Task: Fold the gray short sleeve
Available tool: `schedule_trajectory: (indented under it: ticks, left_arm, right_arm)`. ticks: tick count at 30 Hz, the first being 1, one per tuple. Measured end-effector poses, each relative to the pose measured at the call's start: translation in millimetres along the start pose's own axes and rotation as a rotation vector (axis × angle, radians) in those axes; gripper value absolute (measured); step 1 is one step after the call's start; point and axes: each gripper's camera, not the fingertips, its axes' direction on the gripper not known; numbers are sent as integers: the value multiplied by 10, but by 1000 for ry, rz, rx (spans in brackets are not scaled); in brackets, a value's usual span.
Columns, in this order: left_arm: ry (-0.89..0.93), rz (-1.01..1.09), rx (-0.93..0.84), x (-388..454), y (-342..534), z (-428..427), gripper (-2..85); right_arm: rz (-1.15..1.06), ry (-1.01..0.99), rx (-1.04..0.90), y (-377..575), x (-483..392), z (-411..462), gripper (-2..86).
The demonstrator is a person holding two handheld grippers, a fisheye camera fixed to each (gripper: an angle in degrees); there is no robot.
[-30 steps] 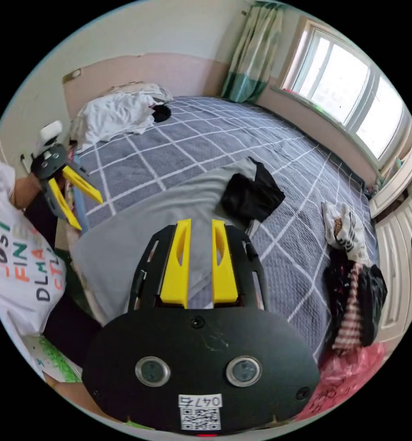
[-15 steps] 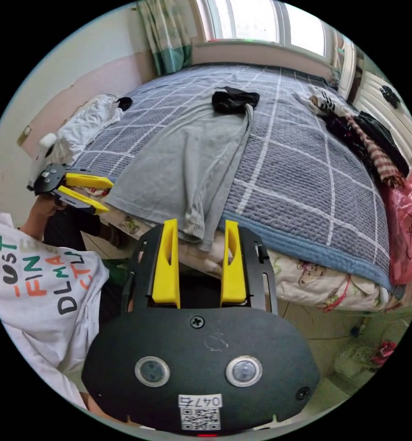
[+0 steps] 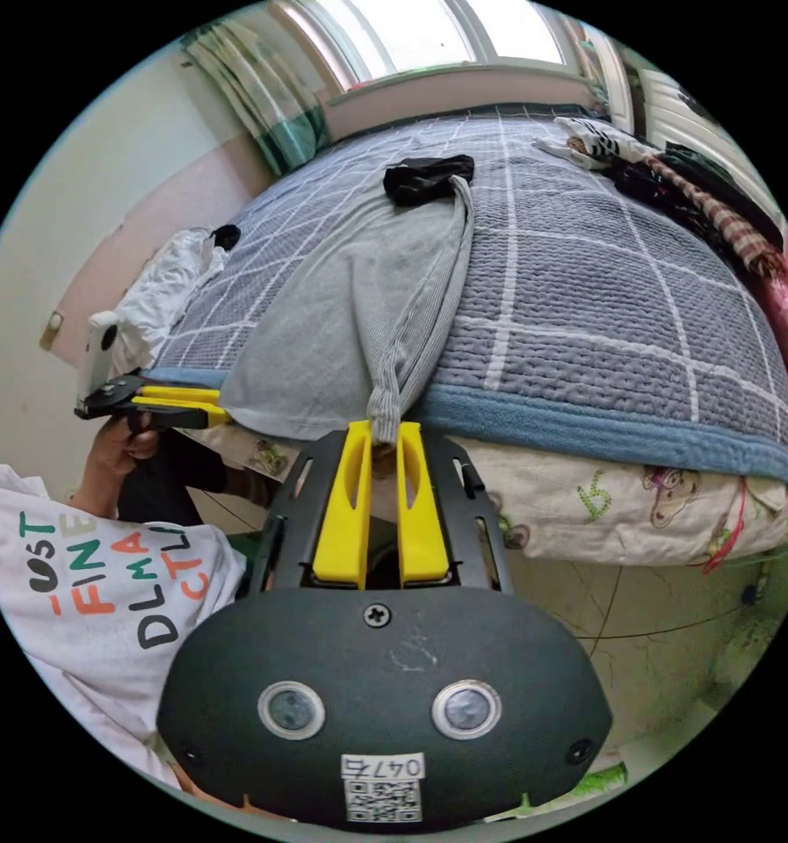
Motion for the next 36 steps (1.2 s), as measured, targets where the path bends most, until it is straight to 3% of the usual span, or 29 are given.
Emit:
schedule_trajectory:
  ticks: [6,15,22,25,30,36]
  left_arm:
    - [108,2,57,-149,136,-61,3]
    - [-31,160,46,131,618,-419,-3]
    - [55,130,22,161,1026,-497,-2]
    - [72,125,77,44,863,-578,-1]
    - [-46,107,187,-208,155,-762,5]
    - [-152,9,121,-541,-785,-539,53]
  right_arm:
    - [22,-38,58,140,141,-274,5]
    - [-81,-30,78,468,-165,-758,5]
    - [-30,-124,66,959,-245,-1012,5]
    - [-36,-161,137,775,-121,-1105,6]
    - [-80,-139,224,8,160,-1090,9]
    - [34,-148,139,-993,779,-480,34]
